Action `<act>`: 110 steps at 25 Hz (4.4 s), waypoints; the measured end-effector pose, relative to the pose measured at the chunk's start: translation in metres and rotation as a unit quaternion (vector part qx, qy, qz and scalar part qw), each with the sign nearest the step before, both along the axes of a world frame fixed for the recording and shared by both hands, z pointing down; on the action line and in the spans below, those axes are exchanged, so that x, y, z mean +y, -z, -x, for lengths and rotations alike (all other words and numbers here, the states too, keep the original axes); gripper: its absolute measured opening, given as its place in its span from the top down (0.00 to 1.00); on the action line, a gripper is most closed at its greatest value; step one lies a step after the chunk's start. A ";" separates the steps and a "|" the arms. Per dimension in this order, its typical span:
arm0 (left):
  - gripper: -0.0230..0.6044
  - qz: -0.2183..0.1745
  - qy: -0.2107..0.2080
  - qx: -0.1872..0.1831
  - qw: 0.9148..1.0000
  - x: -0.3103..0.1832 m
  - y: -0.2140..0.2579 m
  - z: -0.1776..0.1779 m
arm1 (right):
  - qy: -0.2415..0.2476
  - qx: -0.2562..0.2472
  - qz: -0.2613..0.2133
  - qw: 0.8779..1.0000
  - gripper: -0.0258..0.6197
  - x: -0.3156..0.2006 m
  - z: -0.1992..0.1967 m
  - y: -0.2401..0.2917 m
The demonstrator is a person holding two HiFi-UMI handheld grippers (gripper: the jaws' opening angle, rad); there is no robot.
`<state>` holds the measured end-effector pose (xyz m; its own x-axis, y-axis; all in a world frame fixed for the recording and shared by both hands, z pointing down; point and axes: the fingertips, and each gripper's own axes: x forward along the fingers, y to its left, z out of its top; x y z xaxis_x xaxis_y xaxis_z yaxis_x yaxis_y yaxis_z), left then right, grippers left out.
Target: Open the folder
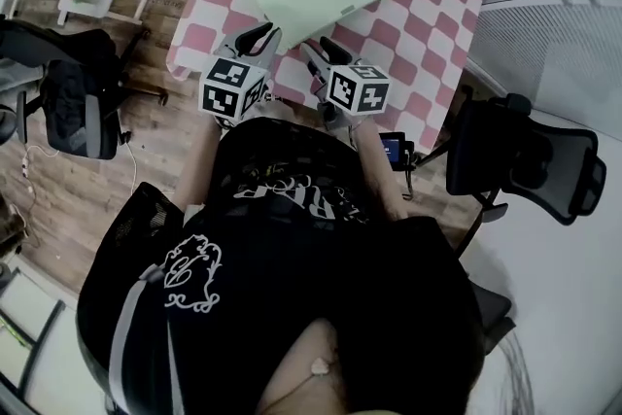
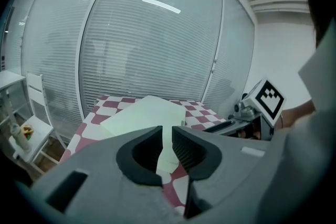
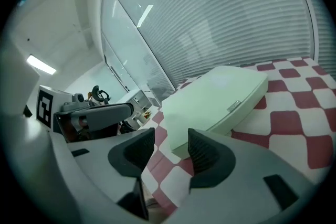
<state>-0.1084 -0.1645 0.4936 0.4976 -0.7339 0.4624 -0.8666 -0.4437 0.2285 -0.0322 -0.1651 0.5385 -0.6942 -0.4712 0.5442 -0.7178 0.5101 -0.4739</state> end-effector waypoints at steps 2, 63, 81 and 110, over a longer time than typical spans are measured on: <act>0.88 0.004 -0.002 0.000 1.000 -0.005 -0.003 0.006 | -0.016 -0.015 0.029 0.999 0.69 -0.004 0.007 -0.012; 0.58 -0.024 -0.190 -0.206 0.960 -0.015 -0.103 -0.032 | -0.231 -0.228 0.243 0.914 0.74 -0.033 0.001 -0.048; 0.44 0.086 -0.090 -0.055 0.991 -0.018 -0.115 -0.010 | -0.244 -0.236 0.266 0.902 0.74 -0.032 0.009 -0.054; 0.50 0.095 -0.083 -0.048 0.991 -0.031 -0.126 -0.024 | -0.277 -0.273 0.287 0.876 0.94 -0.049 -0.001 -0.055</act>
<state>-0.0847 -0.1953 0.6199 0.5509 -0.5404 0.6361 -0.8071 -0.5388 0.2413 -0.0317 -0.2143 0.5939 -0.6762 -0.5749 0.4607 -0.3671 -0.2793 -0.8873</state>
